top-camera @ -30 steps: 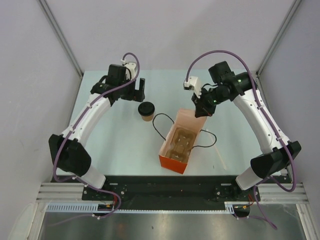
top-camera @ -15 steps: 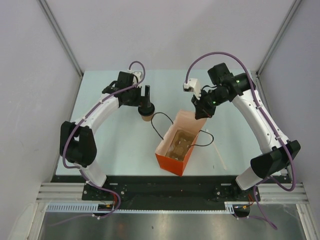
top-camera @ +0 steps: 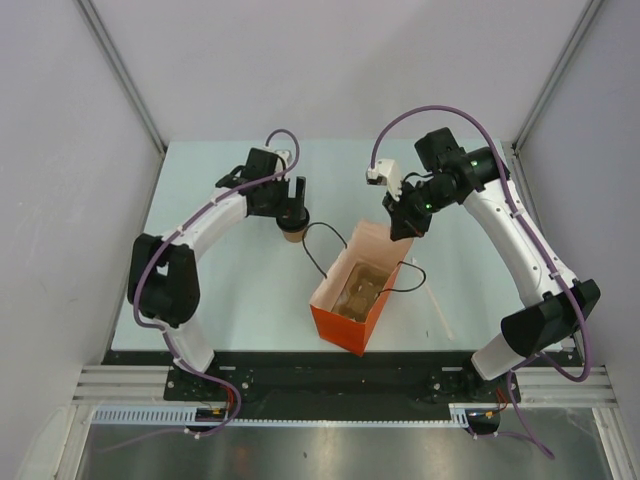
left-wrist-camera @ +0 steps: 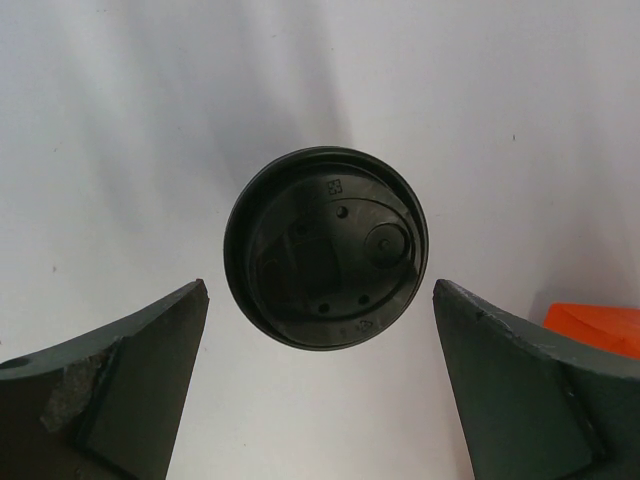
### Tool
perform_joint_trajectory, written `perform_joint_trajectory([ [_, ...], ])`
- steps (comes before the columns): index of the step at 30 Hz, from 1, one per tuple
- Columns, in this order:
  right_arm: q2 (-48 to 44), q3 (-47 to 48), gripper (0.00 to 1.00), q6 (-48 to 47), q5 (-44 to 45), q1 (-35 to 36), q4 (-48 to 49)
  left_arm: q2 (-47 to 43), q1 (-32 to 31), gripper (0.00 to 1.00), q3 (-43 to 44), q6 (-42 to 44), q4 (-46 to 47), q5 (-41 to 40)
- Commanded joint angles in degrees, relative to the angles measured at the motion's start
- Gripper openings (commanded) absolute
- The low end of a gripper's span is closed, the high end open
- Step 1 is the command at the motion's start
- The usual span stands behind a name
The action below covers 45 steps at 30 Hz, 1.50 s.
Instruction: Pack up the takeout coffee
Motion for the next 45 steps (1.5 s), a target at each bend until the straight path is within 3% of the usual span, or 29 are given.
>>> perform_joint_trajectory([
  [1, -1.8, -0.2, 0.0, -0.2, -0.9, -0.4, -2.0, 0.5, -1.4, 1.0, 0.9, -1.1, 1.9, -1.8],
  [15, -1.8, -0.4, 0.0, -0.7, -1.4, -1.2, -2.2, 1.8, -2.0, 1.0, 1.6, -1.1, 2.0, -4.4],
  [45, -1.5, -0.1, 0.0, -1.0, -1.9, -1.4, -2.5, 4.3, -2.1, 0.98, 4.0, -1.5, 1.5, -1.8],
])
